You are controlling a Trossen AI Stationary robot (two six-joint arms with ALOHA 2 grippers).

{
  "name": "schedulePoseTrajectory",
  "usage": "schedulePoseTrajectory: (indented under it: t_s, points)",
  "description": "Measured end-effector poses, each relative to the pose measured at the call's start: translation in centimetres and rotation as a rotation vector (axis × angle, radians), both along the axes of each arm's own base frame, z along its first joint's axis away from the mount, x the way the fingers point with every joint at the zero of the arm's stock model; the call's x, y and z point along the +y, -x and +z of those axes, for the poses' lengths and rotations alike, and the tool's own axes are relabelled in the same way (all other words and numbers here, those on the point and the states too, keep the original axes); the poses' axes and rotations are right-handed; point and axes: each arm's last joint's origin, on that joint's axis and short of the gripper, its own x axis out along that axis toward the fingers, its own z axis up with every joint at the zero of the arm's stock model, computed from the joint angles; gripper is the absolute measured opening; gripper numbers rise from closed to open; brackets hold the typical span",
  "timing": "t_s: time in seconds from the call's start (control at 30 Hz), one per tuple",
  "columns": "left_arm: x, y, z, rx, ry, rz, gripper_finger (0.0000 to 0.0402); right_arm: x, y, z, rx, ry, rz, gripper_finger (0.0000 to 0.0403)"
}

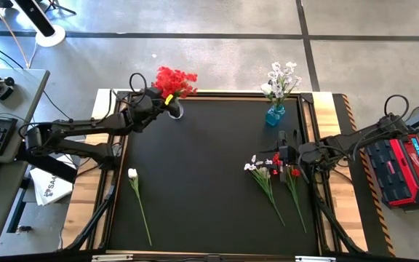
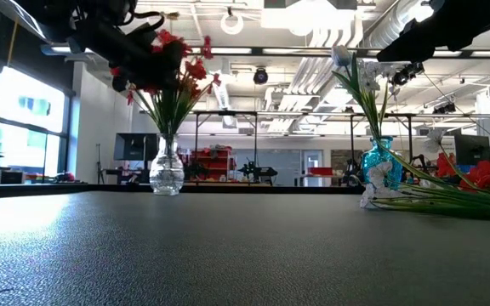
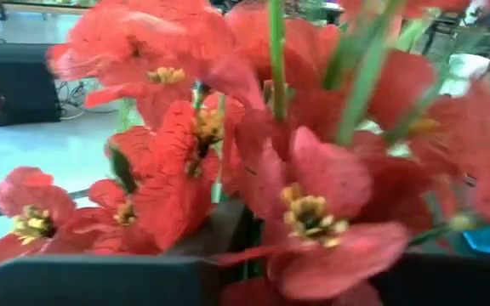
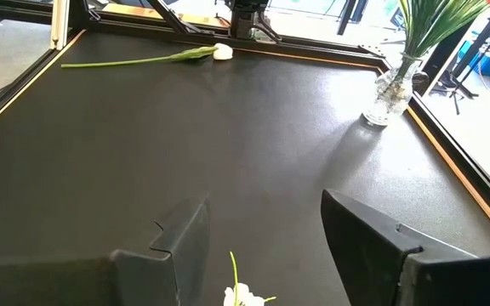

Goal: Sort flowers into vase by color
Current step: Put the left red flowers into the transparent vase

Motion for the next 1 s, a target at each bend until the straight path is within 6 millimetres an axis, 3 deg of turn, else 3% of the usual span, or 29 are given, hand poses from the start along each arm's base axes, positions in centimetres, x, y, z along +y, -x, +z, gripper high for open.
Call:
schedulePoseTrajectory:
  t_s: [0.23,0.4,0.73,1.0]
  points:
    - [0.0,0.0,0.1,0.003,-0.005,-0.008,0.0173,0.0,0.0,0.0,0.000,0.000,0.000,0.0197]
    - [-0.2,-0.2,1.3,-0.009,0.011,-0.103,0.0209,0.0,0.0,0.0,0.000,0.000,0.000,0.0197]
    - [-0.5,-0.2,4.6,0.098,0.088,-0.187,0.0221,0.0,0.0,0.0,0.000,0.000,0.000,0.0197]
    - [-0.5,-0.3,6.3,0.052,0.071,-0.192,0.0213,0.0,0.1,-0.1,0.014,0.002,-0.001,0.0197]
